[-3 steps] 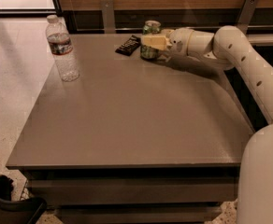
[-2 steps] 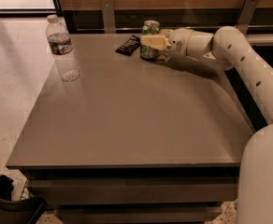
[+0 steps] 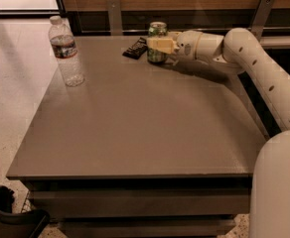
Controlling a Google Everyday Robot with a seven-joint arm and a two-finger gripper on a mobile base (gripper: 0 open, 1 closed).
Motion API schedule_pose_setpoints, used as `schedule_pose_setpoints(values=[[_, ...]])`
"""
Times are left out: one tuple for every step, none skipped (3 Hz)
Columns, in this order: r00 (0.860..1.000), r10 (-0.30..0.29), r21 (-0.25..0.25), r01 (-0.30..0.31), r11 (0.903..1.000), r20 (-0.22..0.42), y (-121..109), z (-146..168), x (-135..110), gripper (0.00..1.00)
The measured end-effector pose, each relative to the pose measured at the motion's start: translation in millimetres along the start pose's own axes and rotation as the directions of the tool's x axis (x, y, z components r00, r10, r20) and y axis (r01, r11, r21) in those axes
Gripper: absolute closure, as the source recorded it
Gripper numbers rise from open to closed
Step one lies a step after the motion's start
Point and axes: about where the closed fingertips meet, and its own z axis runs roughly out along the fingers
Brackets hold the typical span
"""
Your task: Move green can near rxbar chocolate
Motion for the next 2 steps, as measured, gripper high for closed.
schedule_pose_setpoints(values=[[1.000,0.001,-0.008,-0.001,1.0000,-0.001,2.8,4.8,0.6,0.00],[1.000,0.001,-0.008,-0.001,1.0000,-0.001,2.9,4.9,0.7,0.00]])
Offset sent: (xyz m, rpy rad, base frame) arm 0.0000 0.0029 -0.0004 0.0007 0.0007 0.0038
